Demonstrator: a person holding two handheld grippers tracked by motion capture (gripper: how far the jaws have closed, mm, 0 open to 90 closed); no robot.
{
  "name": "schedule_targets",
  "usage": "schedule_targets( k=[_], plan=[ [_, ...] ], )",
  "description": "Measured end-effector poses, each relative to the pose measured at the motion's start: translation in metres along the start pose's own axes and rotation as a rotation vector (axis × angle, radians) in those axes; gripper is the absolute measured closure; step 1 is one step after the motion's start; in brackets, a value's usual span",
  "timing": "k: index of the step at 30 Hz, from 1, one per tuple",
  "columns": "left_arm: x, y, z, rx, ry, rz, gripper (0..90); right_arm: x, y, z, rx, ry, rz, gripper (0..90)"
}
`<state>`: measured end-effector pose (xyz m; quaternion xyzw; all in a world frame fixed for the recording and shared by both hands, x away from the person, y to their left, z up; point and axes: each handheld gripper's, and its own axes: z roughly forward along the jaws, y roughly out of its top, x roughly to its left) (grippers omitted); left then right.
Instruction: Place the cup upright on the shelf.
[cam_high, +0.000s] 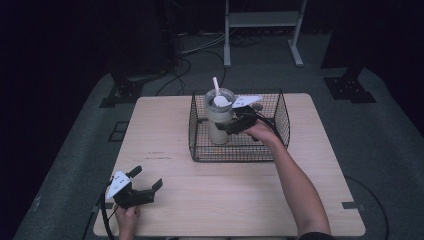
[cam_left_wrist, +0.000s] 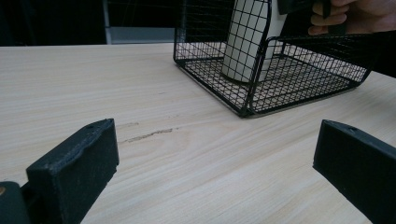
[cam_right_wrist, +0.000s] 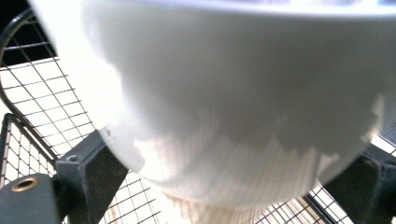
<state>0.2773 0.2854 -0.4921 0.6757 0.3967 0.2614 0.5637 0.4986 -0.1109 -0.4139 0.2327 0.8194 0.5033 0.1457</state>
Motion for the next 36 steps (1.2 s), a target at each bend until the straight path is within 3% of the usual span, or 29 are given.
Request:
schedule_targets(
  k=[32,36],
  plan=[
    [-0.001,0.0,0.001,0.012,0.003,0.011,0.0,0.002,-0.002,-0.048,0.028,-0.052,0.014,8.1],
    [-0.001,0.0,0.001,0.01,0.002,0.011,0.0,0.003,-0.002,-0.053,0.031,-0.058,0.032,8.1]
  ],
)
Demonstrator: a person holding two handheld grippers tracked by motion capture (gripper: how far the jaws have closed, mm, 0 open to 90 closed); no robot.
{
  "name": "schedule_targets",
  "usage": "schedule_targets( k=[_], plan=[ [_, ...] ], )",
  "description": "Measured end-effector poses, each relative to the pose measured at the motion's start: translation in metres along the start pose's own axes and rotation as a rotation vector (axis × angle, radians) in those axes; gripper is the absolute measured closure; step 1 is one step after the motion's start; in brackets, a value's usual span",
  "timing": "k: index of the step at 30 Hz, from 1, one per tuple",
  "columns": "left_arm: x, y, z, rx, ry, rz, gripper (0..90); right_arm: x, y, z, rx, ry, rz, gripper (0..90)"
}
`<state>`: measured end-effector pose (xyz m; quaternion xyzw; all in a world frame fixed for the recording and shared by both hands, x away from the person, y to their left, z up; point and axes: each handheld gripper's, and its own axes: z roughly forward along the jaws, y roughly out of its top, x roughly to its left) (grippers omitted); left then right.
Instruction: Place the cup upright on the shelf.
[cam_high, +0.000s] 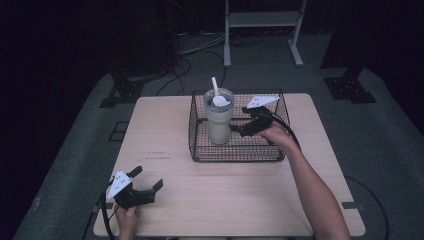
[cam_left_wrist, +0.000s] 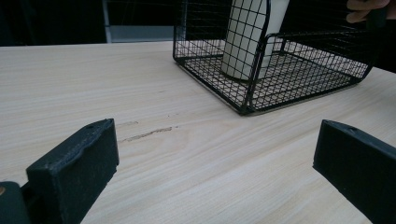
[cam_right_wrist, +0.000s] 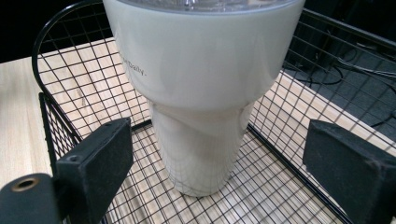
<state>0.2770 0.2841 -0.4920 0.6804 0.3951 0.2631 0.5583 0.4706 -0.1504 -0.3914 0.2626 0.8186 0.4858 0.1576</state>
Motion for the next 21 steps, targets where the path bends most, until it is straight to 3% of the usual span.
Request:
schedule_targets(
  k=[21],
  plan=[
    [0.0,0.0,0.0,0.003,-0.001,0.002,0.0,0.011,0.006,-0.037,0.014,-0.025,-0.021,8.2]
  ],
)
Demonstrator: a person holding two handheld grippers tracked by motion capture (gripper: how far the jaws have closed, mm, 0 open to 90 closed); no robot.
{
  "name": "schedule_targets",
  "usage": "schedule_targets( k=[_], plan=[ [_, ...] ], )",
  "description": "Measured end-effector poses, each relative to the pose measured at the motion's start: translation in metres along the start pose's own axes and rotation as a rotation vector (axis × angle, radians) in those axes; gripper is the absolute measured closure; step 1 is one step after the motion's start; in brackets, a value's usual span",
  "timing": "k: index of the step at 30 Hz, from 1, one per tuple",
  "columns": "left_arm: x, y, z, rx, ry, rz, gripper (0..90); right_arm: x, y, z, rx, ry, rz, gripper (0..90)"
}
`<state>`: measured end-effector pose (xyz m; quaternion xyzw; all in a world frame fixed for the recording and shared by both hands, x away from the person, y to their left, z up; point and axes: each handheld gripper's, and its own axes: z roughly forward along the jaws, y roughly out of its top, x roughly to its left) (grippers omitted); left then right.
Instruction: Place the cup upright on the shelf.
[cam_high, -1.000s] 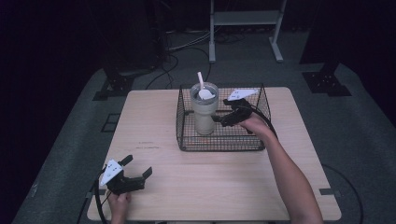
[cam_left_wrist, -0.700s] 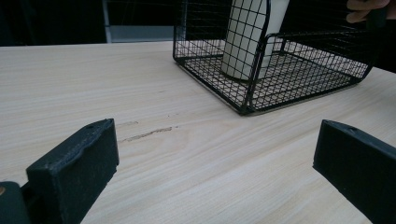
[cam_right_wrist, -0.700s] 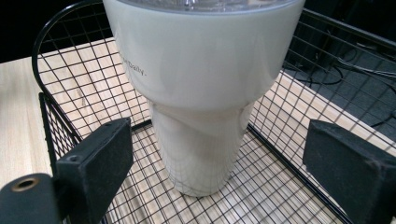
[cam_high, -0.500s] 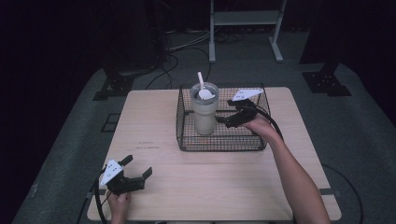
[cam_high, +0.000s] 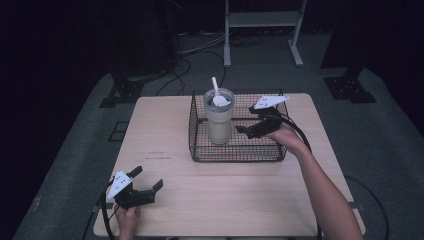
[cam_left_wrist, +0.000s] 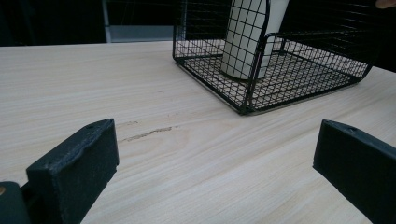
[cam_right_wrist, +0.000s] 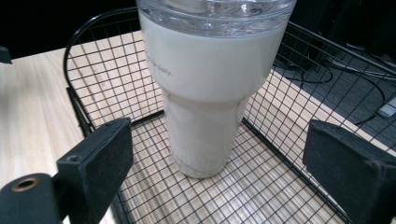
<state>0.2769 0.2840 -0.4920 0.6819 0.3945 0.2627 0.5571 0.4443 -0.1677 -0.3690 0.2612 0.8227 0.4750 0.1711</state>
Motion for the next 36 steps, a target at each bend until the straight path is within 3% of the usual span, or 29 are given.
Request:
schedule_targets(
  k=[20,36],
  plan=[
    [-0.001,0.0,0.001,0.003,0.002,0.002,0.0,0.011,-0.015,-0.035,0.008,0.008,-0.014,8.1],
    [-0.001,0.0,0.001,0.008,0.004,0.002,0.0,0.024,-0.029,-0.061,-0.027,0.007,-0.028,8.2]
  ],
)
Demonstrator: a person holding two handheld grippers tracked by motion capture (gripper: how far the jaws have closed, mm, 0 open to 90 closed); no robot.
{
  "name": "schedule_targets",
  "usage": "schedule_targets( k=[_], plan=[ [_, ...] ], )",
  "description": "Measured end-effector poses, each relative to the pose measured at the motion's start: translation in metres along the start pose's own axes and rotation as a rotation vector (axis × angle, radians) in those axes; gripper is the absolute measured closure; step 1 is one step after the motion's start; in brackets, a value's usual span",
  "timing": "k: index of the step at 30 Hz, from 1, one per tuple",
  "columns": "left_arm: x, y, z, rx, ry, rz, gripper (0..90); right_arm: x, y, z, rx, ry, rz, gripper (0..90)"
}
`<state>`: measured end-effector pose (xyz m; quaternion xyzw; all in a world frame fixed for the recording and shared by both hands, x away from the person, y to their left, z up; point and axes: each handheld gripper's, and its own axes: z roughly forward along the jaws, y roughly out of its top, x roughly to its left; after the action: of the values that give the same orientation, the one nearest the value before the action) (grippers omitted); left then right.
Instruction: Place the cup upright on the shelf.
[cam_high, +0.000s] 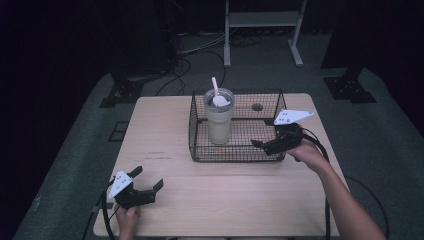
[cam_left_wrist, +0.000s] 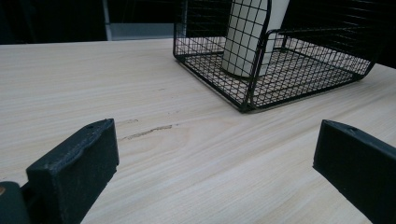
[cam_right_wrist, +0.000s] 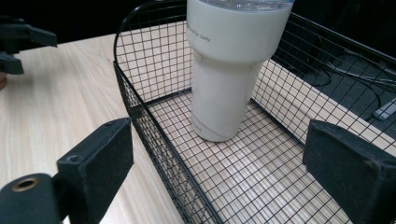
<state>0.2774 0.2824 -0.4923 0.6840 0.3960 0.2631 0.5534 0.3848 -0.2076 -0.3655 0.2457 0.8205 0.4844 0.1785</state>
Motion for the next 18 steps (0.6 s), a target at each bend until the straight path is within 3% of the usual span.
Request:
schedule_targets(
  k=[18],
  plan=[
    [0.0,0.0,0.0,0.006,0.002,0.008,0.0,0.011,-0.03,-0.025,-0.005,0.003,0.02,8.4]
  ],
)
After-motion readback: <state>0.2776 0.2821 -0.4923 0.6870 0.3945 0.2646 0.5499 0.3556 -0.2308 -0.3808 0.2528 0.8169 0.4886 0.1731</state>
